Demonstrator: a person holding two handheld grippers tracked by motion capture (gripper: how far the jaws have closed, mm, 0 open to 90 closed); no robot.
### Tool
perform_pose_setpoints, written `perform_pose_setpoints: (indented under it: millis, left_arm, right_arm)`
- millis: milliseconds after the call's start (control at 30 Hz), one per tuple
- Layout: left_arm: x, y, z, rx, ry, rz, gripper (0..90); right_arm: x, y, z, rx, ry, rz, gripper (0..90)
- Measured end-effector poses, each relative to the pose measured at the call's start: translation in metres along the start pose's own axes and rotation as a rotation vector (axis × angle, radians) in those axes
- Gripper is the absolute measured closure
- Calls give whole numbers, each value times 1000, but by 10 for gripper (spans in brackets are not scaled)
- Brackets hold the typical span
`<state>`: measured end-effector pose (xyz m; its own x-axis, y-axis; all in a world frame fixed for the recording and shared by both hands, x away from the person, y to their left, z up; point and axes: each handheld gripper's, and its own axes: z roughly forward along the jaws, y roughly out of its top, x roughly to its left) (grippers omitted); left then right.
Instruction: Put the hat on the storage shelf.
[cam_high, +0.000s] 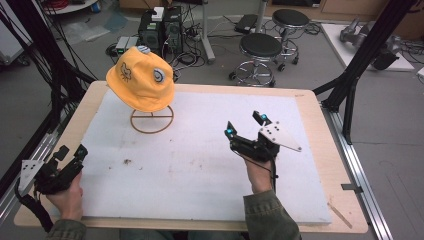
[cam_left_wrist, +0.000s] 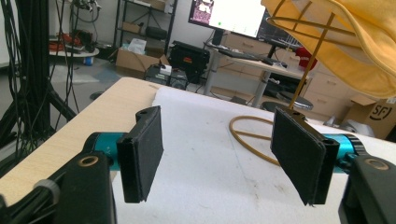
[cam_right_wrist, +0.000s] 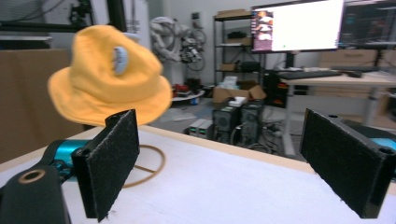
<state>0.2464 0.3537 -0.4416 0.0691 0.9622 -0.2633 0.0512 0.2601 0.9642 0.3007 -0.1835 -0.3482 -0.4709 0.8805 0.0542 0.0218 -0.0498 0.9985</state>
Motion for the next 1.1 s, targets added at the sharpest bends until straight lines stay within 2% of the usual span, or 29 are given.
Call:
perform_pose_setpoints:
  millis: [33,67,100,133,233,267,300,367,433,467,533,600,633,667,700,767,800,867,967,1000,1067,1100]
  left_arm:
    - [0,0,0,1,0,1,344]
    - [0,0,0,3,-4,3,344]
    - [0,0,0,3,-4,3,344]
    - [-1,0,0,4,-4,5,344]
    - [-1,0,-1,3,-4,4,344]
    - [-1,0,-1,2,-4,4,344]
    - [-1,0,-1,2,-4,5,344]
    - [0,1,-2,2,-8,4,344]
    - [0,1,-3,2,-10,4,344]
    - [1,1,-3,1,-11,1,344]
    - [2,2,-4,3,-14,-1,344]
    - [2,2,-5,4,-19,-4,344]
    - [2,2,-5,7,-21,0,344]
    - [1,2,-6,3,-23,-4,344]
    - [1,2,-6,2,-26,-3,344]
    - [0,2,-6,7,-31,2,344]
    - [0,2,-5,8,-33,2,343]
    - [-2,1,-5,13,-36,3,343]
    - [-3,0,-4,17,-40,8,344]
    - [-3,0,-4,19,-41,9,343]
    - [-4,0,-3,19,-42,11,343]
    - [-5,-1,-3,24,-42,12,344]
  right_arm:
    - [-4,-1,-4,0,-11,6,110]
    - [-12,-6,-12,4,-41,18,110]
    - [-12,-6,-12,4,-41,18,110]
    - [-21,-9,-18,25,-71,39,110]
    - [-28,-12,-24,19,-97,57,110]
    - [-35,-15,-29,23,-126,63,110]
    - [-35,-15,-29,23,-126,63,110]
    - [-42,-18,-40,24,-177,50,110]
    - [-45,-20,-45,26,-188,51,110]
    - [-50,-24,-56,25,-213,52,110]
    - [-53,-26,-61,24,-226,55,110]
    - [-61,-34,-78,22,-274,59,110]
    - [-61,-34,-78,22,-274,59,110]
    - [-67,-41,-90,14,-310,64,109]
    - [-67,-41,-90,14,-310,64,109]
    - [-70,-51,-102,-2,-360,88,110]
    - [-75,-59,-108,1,-374,119,110]
    - [-80,-65,-110,28,-404,130,110]
    - [-81,-70,-109,50,-414,122,110]
    - [-80,-73,-106,73,-416,93,110]
    - [-80,-73,-104,80,-415,81,110]
    - [-77,-75,-99,99,-409,56,110]
